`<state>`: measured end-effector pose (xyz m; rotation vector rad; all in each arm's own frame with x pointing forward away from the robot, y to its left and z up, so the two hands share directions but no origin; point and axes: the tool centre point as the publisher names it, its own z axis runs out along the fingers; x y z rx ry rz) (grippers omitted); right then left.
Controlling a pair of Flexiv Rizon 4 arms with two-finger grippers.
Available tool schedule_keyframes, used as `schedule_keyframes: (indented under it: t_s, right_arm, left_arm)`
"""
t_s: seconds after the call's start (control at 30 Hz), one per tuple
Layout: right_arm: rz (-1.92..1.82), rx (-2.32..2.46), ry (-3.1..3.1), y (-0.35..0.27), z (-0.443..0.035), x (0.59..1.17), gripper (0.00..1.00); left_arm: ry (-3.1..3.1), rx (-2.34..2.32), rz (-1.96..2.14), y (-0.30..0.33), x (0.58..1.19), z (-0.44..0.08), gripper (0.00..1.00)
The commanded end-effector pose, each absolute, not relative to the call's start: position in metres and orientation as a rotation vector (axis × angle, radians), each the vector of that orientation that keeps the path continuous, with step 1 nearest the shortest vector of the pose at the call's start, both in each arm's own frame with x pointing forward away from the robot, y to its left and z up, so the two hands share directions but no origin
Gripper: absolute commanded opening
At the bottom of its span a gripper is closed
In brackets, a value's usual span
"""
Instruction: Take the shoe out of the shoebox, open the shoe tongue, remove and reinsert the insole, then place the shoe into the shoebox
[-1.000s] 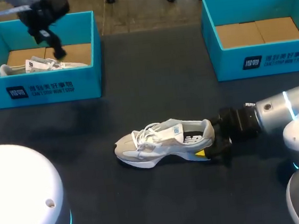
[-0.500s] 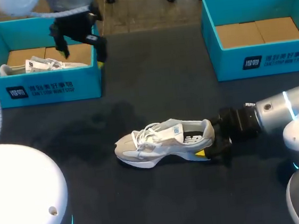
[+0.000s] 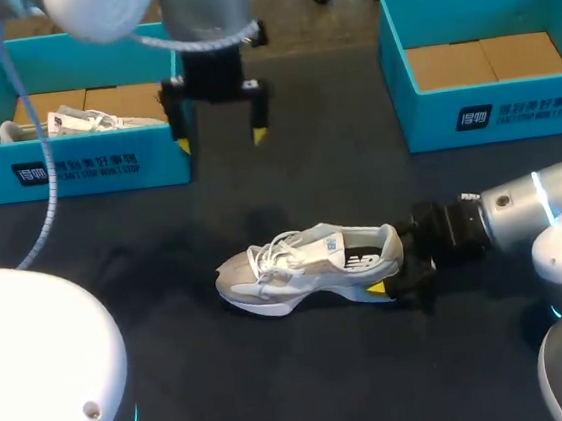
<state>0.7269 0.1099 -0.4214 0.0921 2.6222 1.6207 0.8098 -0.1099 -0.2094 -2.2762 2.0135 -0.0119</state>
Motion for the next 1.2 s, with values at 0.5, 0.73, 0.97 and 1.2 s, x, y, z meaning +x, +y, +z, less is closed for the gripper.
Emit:
schedule_keyframes:
  t_s: [0.5,0.73,0.97,1.2]
  right_arm:
    - [1.616,0.093,2.623,0.11,-0.422,0.727,0.0]
    - [1.616,0.093,2.623,0.11,-0.422,0.727,0.0]
    - [1.616,0.093,2.623,0.11,-0.422,0.727,0.0]
    - [1.616,0.093,2.623,0.11,-0.422,0.727,0.0]
  left_arm:
    - [2.005,-2.291,-0.043,-0.186,0.745,-0.26,1.0]
    - [2.049,-2.253,-0.015,-0.202,0.725,-0.28,1.0]
    - [2.1,-2.219,0.017,-0.212,0.713,-0.298,1.0]
    - [2.106,-2.181,0.047,-0.217,0.707,-0.312,1.0]
